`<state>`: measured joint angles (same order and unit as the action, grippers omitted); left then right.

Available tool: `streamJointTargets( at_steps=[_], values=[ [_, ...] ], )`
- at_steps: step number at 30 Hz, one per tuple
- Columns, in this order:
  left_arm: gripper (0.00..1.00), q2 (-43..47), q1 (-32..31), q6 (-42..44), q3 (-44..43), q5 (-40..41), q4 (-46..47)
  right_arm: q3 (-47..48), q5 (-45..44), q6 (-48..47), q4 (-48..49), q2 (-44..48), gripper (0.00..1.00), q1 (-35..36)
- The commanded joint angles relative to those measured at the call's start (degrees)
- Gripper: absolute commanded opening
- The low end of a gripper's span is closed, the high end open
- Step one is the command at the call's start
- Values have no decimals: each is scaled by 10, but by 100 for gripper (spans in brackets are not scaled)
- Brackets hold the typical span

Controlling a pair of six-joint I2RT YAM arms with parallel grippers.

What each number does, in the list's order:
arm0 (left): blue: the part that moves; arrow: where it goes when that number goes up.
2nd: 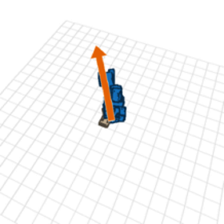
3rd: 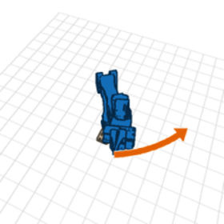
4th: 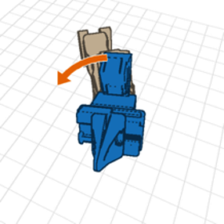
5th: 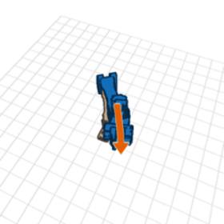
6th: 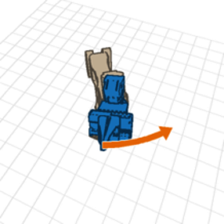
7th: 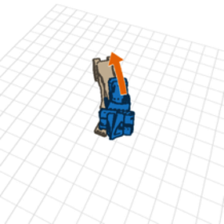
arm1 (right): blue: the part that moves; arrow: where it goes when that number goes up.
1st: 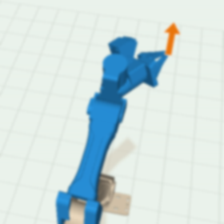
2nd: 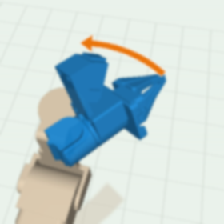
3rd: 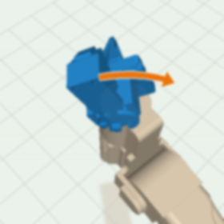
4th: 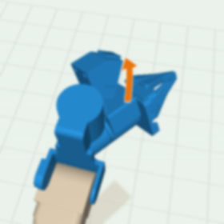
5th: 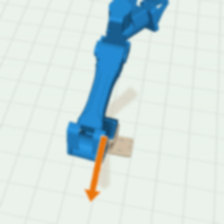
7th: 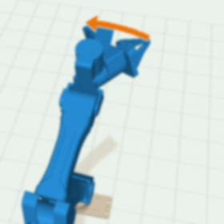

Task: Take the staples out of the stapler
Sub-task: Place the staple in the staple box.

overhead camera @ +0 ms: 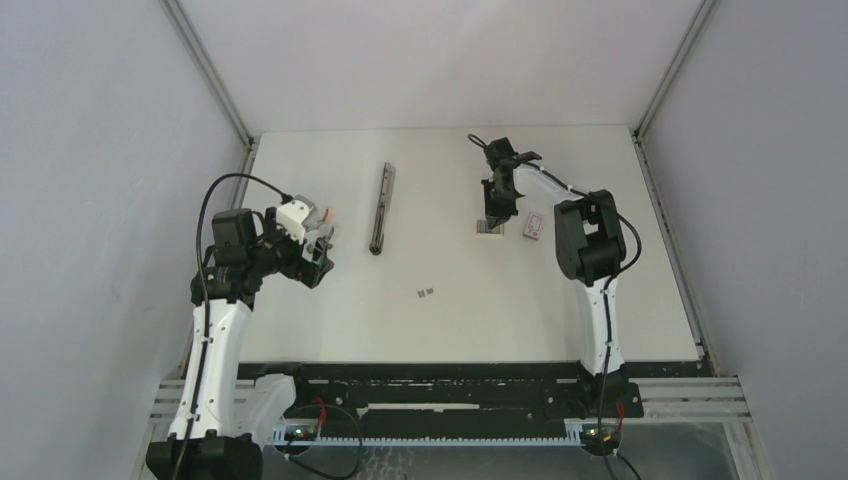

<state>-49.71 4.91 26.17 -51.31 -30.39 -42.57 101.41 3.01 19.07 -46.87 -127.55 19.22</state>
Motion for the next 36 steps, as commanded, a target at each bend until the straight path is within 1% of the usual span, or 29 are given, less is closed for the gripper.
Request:
streamJointTargets(
  at_steps=[1, 5, 11, 12, 14, 20, 23, 31, 36],
  values=[
    [100, 2, 3, 7, 18, -8, 15, 6, 8, 8, 13, 51, 5, -2],
    [100, 2, 3, 7, 17, -8, 14, 8, 12, 7, 12, 56, 6, -4],
    [100, 5, 3, 7, 18, -7, 14, 9, 29, 1, 9, 64, 10, -7],
    [100, 4, 3, 7, 18, -7, 14, 9, 30, -2, 9, 68, 12, -9],
    [100, 4, 4, 6, 17, -7, 14, 5, 34, -8, 9, 78, 22, -13],
    [100, 5, 3, 7, 17, -10, 14, -39, 63, -14, 24, 108, 38, -34],
    [100, 4, 3, 7, 18, -10, 14, -47, 66, -20, 22, 104, 48, -40],
    [100, 7, 3, 7, 18, -10, 14, -70, 72, -27, 36, 96, 64, -46],
    [100, 9, 3, 7, 18, -9, 13, -69, 112, -20, 45, 68, 67, -58]
  ],
)
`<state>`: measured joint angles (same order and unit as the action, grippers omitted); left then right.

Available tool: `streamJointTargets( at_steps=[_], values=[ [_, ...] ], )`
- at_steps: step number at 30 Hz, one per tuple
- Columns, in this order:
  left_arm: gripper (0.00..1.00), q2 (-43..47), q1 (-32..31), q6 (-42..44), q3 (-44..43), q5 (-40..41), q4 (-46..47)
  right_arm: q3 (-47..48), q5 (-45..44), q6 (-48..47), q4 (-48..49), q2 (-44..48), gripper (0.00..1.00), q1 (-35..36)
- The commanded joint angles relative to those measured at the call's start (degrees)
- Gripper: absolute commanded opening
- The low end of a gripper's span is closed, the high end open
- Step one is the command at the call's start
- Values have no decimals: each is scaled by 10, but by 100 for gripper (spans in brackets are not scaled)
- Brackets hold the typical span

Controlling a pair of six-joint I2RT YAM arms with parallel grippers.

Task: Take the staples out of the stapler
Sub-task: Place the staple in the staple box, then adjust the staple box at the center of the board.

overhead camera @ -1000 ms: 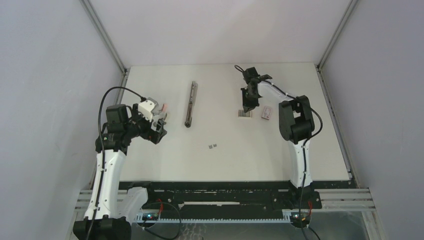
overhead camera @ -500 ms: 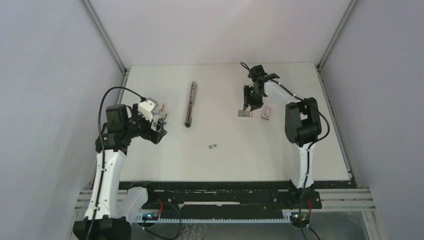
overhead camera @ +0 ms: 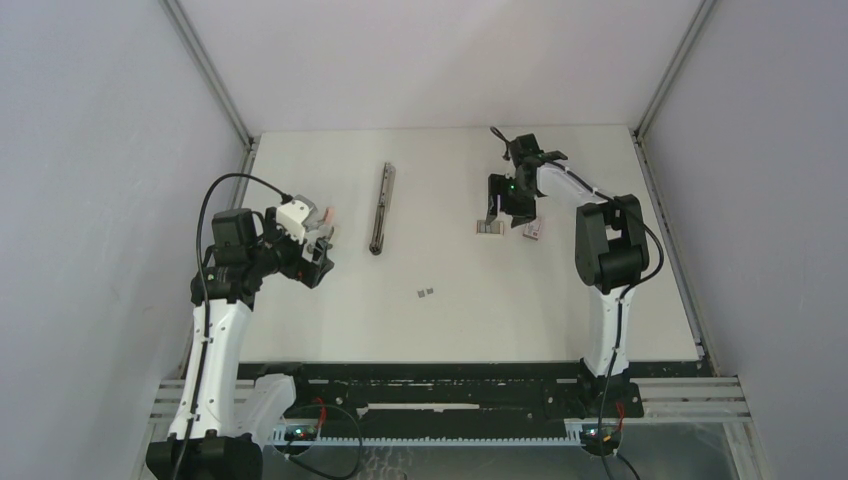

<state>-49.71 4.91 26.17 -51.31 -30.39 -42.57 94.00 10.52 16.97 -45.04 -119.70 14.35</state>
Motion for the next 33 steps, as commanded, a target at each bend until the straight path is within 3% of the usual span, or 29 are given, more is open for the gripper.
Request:
streamJointTargets(
  at_steps=[1, 14, 27, 33],
  values=[
    [100, 9, 3, 7, 18, -9, 13, 5, 48, 2, 29, -17, 67, -11],
    [100, 5, 4, 8, 19, -9, 14, 27, 88, 11, 34, -54, 71, -15],
    [100, 5, 4, 9, 18, -10, 14, 122, 135, -30, 1, -128, 71, 14],
    [100, 9, 3, 10, 18, -11, 14, 152, 70, -63, -19, -115, 71, 46]
  ],
)
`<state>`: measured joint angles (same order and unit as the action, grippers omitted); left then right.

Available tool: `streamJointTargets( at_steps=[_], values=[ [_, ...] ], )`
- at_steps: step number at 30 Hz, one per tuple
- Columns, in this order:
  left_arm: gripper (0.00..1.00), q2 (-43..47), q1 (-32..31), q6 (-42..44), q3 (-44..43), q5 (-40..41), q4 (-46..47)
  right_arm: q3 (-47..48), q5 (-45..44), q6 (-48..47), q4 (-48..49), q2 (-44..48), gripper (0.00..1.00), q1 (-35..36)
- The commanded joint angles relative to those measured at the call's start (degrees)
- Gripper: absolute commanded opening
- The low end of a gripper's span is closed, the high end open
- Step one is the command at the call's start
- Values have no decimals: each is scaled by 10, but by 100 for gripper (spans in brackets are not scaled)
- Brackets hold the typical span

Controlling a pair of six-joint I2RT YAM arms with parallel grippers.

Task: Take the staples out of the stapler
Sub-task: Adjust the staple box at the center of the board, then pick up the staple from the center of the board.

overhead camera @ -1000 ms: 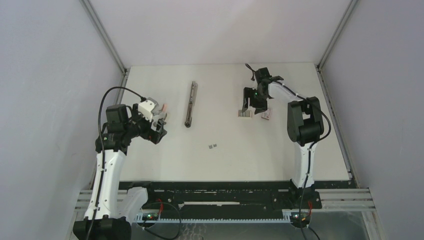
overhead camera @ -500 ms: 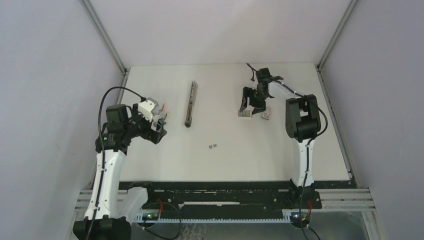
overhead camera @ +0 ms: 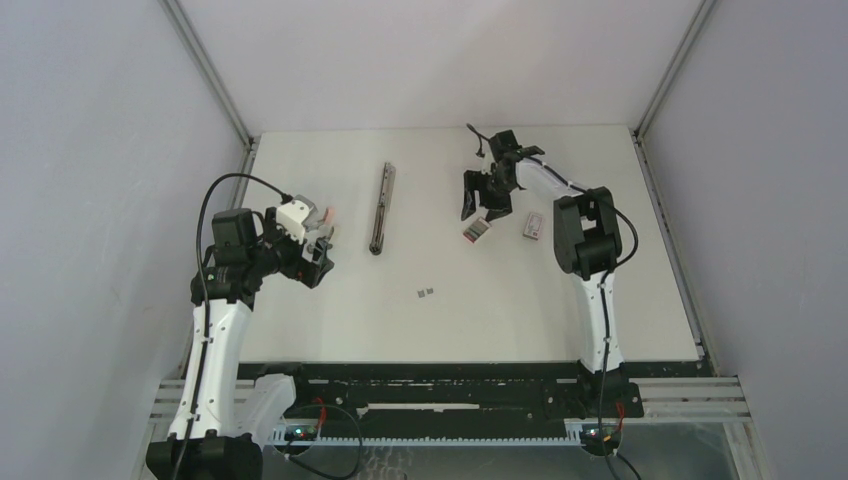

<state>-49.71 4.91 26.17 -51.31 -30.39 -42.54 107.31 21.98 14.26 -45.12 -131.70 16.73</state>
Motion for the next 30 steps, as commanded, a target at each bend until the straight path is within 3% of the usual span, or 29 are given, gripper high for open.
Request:
streamJointTargets(
  at_steps=[1, 8, 13, 23, 30],
  values=[
    [100, 11, 3, 9, 19, -11, 14, 18, -57, -40, -18, 16, 71, 25],
    [100, 11, 3, 10, 19, -12, 15, 3, -122, -133, -15, 114, 71, 54],
    [100, 12, 3, 8, 18, -12, 14, -56, -108, -239, -7, 199, 70, 106],
    [100, 15, 4, 4, 18, -5, 17, -176, 15, -145, 21, 198, 62, 165],
    [100, 21, 3, 2, 19, 3, 20, -196, 20, -108, 38, 163, 55, 198]
  ],
)
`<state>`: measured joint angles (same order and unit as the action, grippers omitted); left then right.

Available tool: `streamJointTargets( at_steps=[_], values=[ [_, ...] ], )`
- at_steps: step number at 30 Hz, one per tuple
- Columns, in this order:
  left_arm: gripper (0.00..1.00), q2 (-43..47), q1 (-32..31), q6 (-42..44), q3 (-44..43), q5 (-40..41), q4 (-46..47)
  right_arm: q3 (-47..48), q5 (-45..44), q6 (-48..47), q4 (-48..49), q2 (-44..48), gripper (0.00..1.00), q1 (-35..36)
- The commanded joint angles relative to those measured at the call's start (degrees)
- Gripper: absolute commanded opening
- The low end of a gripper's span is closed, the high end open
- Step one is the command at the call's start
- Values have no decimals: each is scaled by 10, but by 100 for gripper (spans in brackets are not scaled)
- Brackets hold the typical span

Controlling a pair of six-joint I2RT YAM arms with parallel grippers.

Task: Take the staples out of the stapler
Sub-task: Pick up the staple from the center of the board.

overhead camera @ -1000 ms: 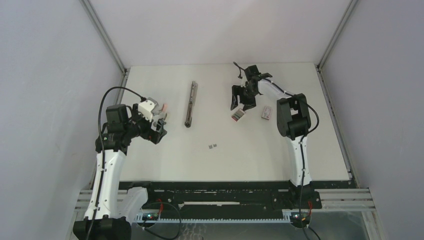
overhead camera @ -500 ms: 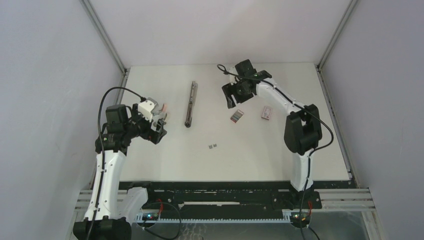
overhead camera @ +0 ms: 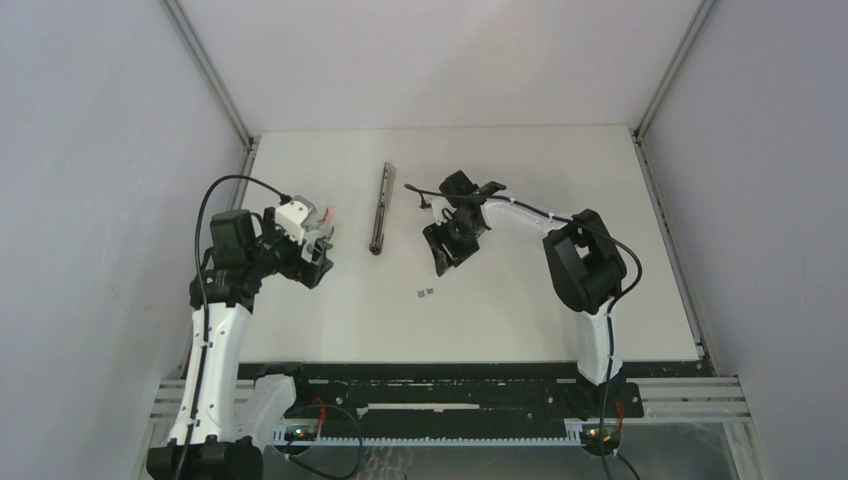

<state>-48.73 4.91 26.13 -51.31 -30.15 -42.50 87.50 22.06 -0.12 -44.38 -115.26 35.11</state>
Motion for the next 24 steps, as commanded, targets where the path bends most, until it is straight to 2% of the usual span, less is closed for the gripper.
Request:
streamJointTargets(
  at_steps=[1, 5, 24],
  values=[
    [100, 11, 3, 3, 19, 1, 21, 2, 21, 40, 32, -6, 53, 17],
    [100, 7, 3, 3, 20, 1, 21, -3, 21, 49, 34, -15, 48, 23],
    [100, 8, 4, 3, 20, 4, 22, -11, -9, 53, 33, -36, 41, 63]
  ],
)
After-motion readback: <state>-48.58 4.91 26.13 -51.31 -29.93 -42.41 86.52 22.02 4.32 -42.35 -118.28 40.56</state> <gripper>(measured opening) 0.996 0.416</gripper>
